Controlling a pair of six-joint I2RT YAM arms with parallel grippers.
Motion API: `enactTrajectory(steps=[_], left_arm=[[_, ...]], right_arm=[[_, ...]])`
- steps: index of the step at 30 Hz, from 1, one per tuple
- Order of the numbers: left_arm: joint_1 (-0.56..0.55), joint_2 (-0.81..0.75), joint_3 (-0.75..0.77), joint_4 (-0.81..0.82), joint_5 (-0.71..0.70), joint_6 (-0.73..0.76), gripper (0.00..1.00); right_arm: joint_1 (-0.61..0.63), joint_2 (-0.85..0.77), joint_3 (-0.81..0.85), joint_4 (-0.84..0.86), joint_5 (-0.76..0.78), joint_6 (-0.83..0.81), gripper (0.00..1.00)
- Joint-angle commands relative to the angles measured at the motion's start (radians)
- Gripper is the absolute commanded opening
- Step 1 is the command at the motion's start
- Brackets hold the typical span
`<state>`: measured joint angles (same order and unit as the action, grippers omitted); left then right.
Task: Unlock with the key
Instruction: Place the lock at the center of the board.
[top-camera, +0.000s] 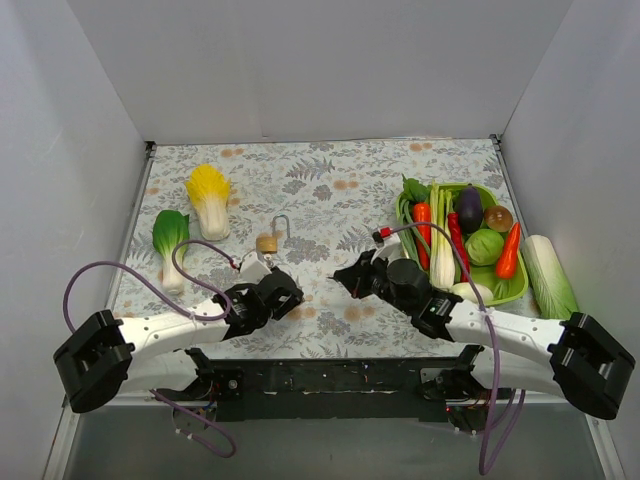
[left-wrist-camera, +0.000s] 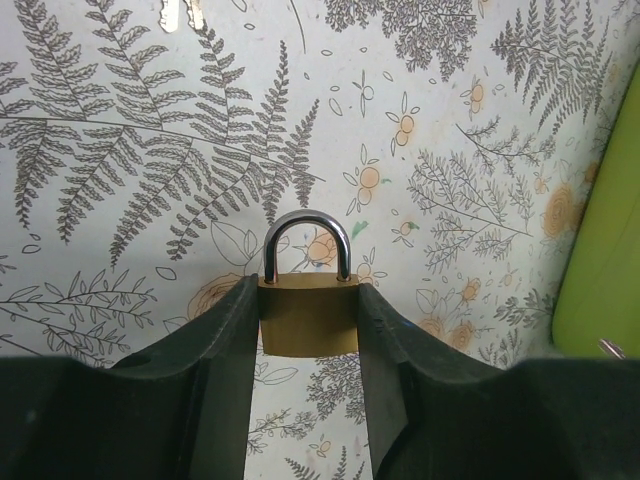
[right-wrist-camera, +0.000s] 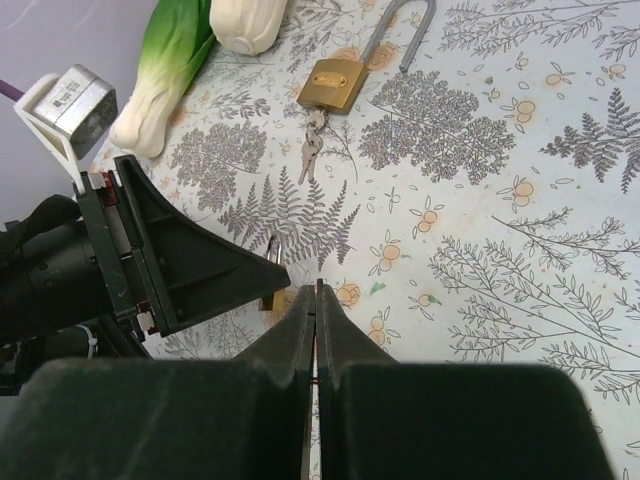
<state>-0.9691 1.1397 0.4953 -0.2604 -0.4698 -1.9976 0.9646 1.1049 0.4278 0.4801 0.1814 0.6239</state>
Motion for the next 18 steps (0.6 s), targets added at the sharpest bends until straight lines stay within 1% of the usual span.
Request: enactTrajectory(steps=[1,3,4,5,6,7,8,10,12,14,15,17,18], left_arm=[[0.009,-0.009,-0.021,0.097,0.02,-0.687,0.0],[0.018,-0.015,-0.029,0.169,0.037,-0.644,0.0],[0.026,-0.008,-0.017,0.167,0.04,-0.57,0.0],[0.042,0.006,0.003,0.097,0.037,-0.54,0.0],[0.05,0.021,0.047,0.058,0.036,-0.52,0.0],[0.059,0.037,0.06,0.031,0.037,-0.48,0.0],[0.073,0.072,0.069,-0.006,0.043,-0.478,0.0],[0.079,0.097,0.057,0.003,0.051,-0.484,0.0],[0.086,0.133,0.052,0.024,0.069,-0.484,0.04],[0.086,0.164,0.075,0.023,0.069,-0.446,0.05],[0.086,0.204,0.09,0.018,0.068,-0.431,0.08],[0.086,0.241,0.138,0.0,0.065,-0.382,0.1],[0.086,0.268,0.152,0.0,0.066,-0.363,0.14]], right_arm=[[0.005,-0.063,-0.011,0.043,0.03,-0.042,0.01],[0.003,-0.097,-0.009,0.031,0.026,-0.079,0.01],[0.003,-0.108,0.014,-0.019,0.027,-0.093,0.01],[0.003,-0.12,0.023,-0.05,0.041,-0.107,0.01],[0.003,-0.146,0.031,-0.066,0.052,-0.112,0.01],[0.002,-0.158,0.037,-0.087,0.058,-0.116,0.01],[0.0,-0.169,0.042,-0.1,0.067,-0.121,0.01],[-0.004,-0.194,0.057,-0.121,0.073,-0.121,0.01],[-0.003,-0.209,0.065,-0.15,0.081,-0.121,0.01],[-0.003,-0.217,0.075,-0.17,0.085,-0.122,0.01],[-0.003,-0.223,0.078,-0.175,0.087,-0.124,0.01],[-0.001,-0.224,0.078,-0.182,0.092,-0.124,0.01],[-0.003,-0.224,0.08,-0.187,0.092,-0.125,0.01]])
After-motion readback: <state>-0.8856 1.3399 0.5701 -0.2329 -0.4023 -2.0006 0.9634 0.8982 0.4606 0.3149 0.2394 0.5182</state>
